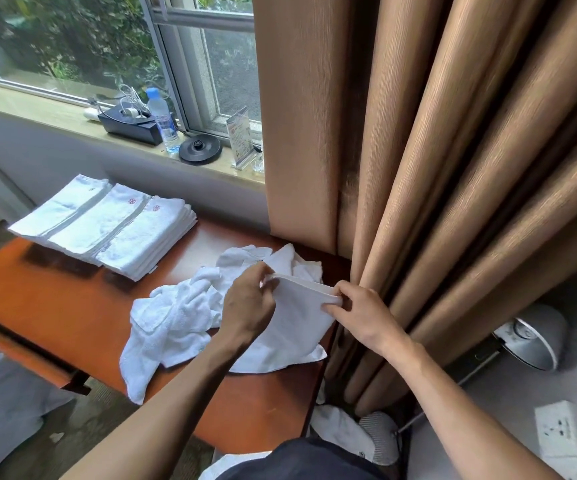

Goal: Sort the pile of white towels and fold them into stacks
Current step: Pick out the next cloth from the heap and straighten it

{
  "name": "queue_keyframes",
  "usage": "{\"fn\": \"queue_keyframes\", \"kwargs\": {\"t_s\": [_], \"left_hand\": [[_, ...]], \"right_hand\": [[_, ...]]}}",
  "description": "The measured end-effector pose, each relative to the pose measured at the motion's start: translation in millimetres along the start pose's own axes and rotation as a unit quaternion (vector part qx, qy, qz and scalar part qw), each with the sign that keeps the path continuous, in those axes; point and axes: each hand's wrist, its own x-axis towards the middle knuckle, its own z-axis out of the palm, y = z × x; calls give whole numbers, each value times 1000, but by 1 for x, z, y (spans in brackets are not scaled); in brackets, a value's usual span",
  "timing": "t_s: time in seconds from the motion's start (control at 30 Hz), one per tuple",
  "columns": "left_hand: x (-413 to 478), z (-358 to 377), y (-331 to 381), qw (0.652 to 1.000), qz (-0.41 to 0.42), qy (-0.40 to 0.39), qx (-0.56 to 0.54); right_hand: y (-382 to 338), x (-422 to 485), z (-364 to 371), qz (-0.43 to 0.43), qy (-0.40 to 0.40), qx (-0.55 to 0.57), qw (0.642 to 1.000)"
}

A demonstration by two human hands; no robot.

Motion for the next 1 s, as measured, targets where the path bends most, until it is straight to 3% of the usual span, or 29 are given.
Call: {"fn": "queue_keyframes", "kwargs": {"t_s": [0.07, 0.13, 0.23, 0.37, 0.53, 0.63, 0.8, 1.0], "left_hand": [[7, 0, 1, 992, -84, -15, -93], [8, 1, 8, 960, -164, -59, -220], [-6, 5, 19, 920, -188, -125, -320], [-23, 14, 28, 904, -134, -261, -311], [-19, 19, 38, 951, -46, -190, -241], [-16, 16, 38, 959, -11, -175, -222], [-10, 2, 22, 962, -16, -180, -205], [-11, -13, 5, 966, -17, -175, -188]], "right_hand": [[-8, -1, 4, 24, 6, 80, 997], [-18, -1, 8, 28, 4, 128, 991], [-31, 4, 12, 10, 3, 155, 988], [-44, 11, 11, 21, -4, 208, 978], [-52, 10, 8, 30, -39, 238, 970], [-52, 8, 8, 48, -45, 271, 960], [-40, 4, 14, 10, 38, 126, 991], [-17, 1, 21, 28, -5, 75, 997]]}}
